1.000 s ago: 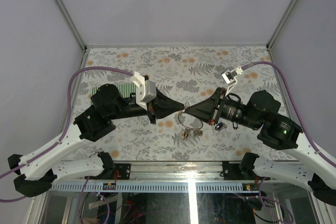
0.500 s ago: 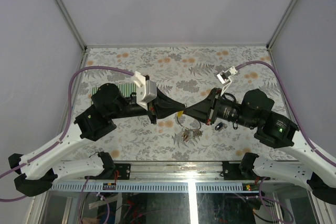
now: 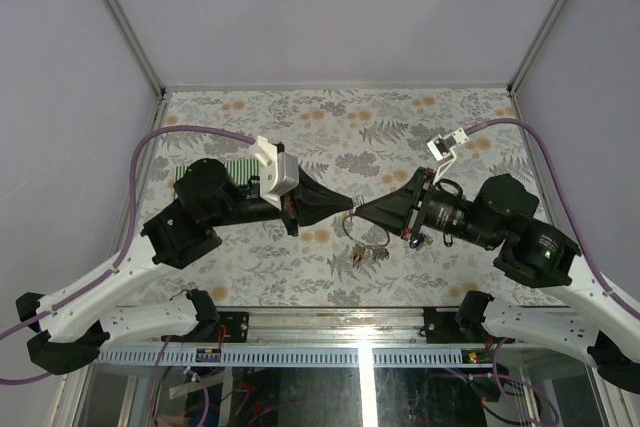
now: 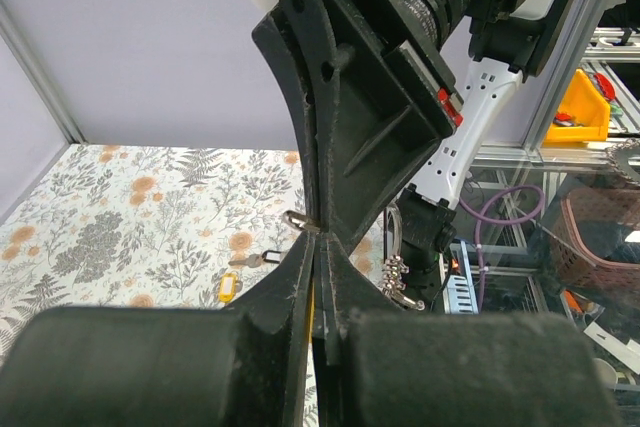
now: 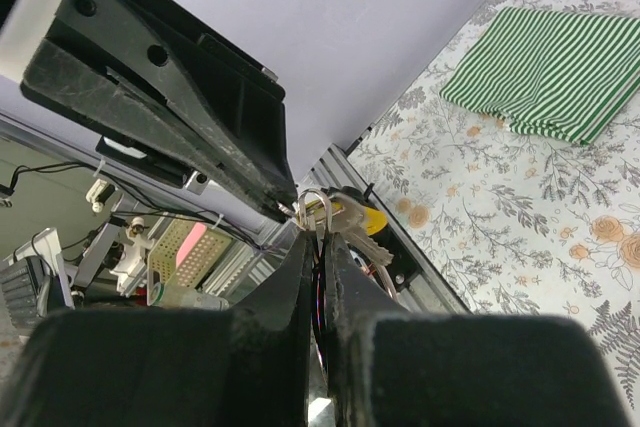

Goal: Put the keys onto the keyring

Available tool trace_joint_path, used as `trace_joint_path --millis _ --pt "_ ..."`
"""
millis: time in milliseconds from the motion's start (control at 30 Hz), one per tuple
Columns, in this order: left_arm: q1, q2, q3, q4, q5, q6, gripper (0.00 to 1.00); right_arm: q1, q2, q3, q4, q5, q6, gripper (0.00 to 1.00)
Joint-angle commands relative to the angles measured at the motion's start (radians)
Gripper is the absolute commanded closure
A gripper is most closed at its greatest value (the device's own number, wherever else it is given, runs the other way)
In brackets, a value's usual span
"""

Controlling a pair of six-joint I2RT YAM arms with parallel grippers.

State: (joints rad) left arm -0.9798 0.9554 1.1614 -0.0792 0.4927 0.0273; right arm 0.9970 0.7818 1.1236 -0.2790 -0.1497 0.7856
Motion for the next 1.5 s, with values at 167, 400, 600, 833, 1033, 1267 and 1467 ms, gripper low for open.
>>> trace_joint_path --millis 167,400,600,833,1033,1267,1467 --pt "0.003 -0.002 0.036 0.038 -0.015 0.015 1.00 0.007 -0.021 0.026 0.081 0.012 -0.003 1.00" --pt "0.003 0.002 0.037 0.042 -0.008 0.011 1.00 0.007 -0.002 0.031 0.084 -0.007 -0.002 1.00" --pt "0.003 0.006 0.033 0.042 -0.005 0.012 1.00 0.007 0.004 0.036 0.097 -0.013 -0.001 1.00" --pt "0.004 0.009 0.027 0.040 -0.014 0.015 1.00 0.006 -0.001 0.035 0.106 -0.021 0.001 1.00" --pt "0.004 0.013 0.025 0.047 -0.020 0.015 1.00 0.007 -0.001 0.029 0.117 -0.039 0.009 1.00" --pt "0.003 0.001 0.020 0.061 -0.044 0.014 1.00 0.007 0.003 0.025 0.111 -0.061 0.012 1.00" --pt "0.005 -0.013 0.009 0.074 -0.067 0.010 1.00 0.007 0.004 0.018 0.105 -0.075 0.017 1.00"
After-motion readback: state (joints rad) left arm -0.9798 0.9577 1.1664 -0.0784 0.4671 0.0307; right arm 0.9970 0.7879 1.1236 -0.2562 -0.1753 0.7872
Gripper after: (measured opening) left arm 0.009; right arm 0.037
